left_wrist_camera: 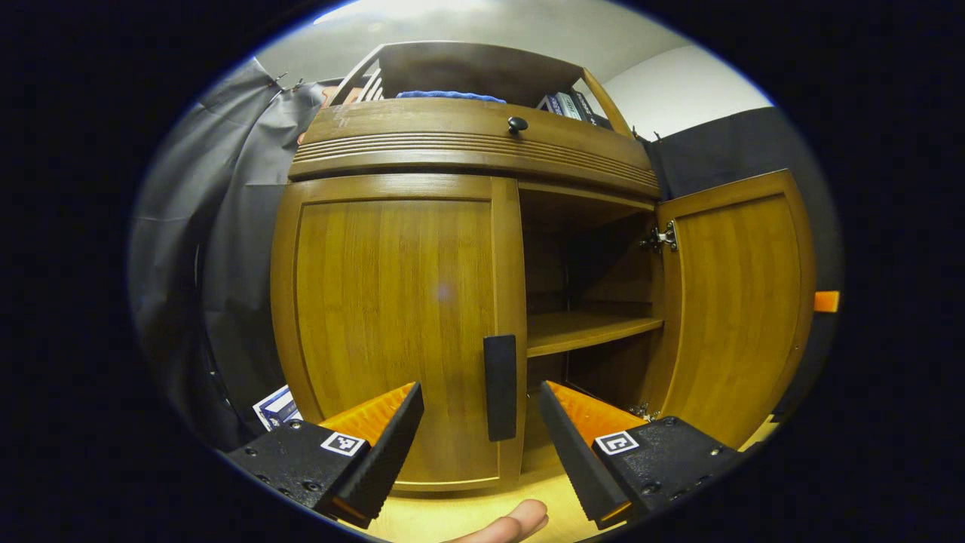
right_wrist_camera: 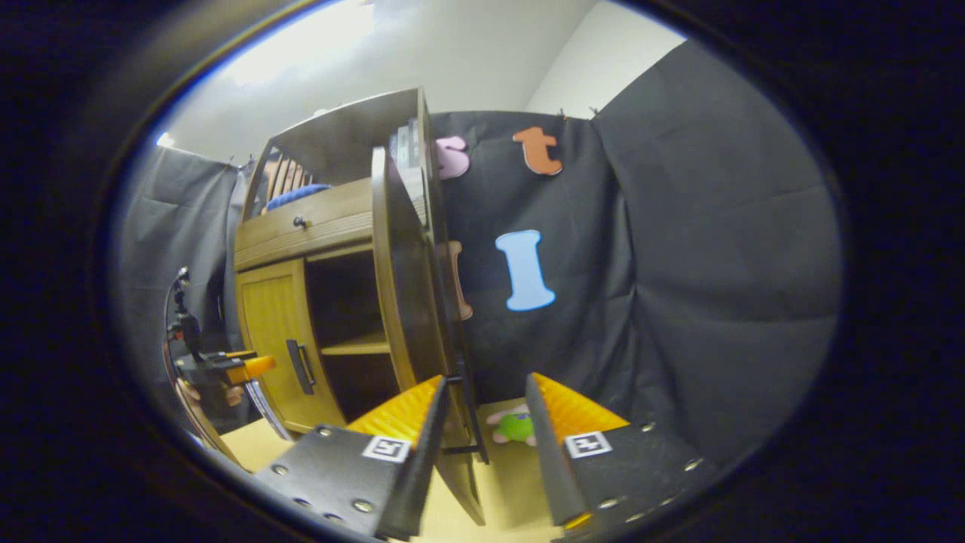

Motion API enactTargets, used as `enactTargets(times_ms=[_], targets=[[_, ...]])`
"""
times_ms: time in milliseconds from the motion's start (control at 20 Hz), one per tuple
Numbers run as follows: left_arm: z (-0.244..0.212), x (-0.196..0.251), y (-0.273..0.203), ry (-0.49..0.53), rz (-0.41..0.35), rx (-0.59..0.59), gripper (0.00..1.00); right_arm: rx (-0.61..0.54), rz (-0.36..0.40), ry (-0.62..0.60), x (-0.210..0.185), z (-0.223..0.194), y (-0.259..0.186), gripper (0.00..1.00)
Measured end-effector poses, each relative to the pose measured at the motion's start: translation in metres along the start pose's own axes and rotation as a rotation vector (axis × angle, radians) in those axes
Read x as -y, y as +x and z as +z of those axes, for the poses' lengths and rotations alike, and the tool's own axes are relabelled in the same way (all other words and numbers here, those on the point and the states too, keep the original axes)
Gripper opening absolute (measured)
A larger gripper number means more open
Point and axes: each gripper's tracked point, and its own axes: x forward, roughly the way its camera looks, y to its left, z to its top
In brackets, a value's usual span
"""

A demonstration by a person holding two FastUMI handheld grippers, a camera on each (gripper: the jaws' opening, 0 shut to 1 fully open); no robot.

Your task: Open the right door of the double-door shoe cabinet with the right hand, and open the left door with the left hand.

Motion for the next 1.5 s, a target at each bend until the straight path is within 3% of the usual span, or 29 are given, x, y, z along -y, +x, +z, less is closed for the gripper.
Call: enactTargets(times_ms=[150, 350, 550, 700, 850, 1200, 1450, 1500], targets=[[-0.011, 0.008, 0.023, 0.001, -0.016, 0.003, 0.92, 0.061, -0.039, -0.005, -0.026, 0.016, -0.027, 0.99], [-0.028, 0.015, 0.056, -0.034, -0.019, -0.002, 0.92, 0.115, -0.031, -0.044, -0.086, 0.011, -0.062, 0.99], [-0.035, 0.011, 0.074, -0.051, -0.016, 0.023, 0.92, 0.107, 0.061, -0.05, -0.151, -0.007, -0.082, 0.96], [-0.033, 0.016, 0.085, -0.017, -0.053, 0.042, 0.63, 0.114, 0.075, -0.083, -0.179, -0.017, -0.097, 0.99], [-0.033, 0.015, 0.082, -0.005, -0.048, 0.039, 0.33, 0.126, 0.019, -0.141, -0.182, -0.018, -0.115, 1.0], [-0.033, 0.018, 0.069, 0.037, -0.077, -0.001, 0.32, 0.169, -0.069, -0.113, -0.176, 0.01, -0.162, 0.95], [-0.033, 0.02, 0.054, 0.028, -0.097, -0.039, 0.33, 0.127, -0.119, -0.116, -0.171, 0.029, -0.171, 1.0], [-0.033, 0.02, 0.049, 0.03, -0.1, -0.045, 0.32, 0.129, -0.116, -0.115, -0.173, 0.032, -0.175, 0.96]])
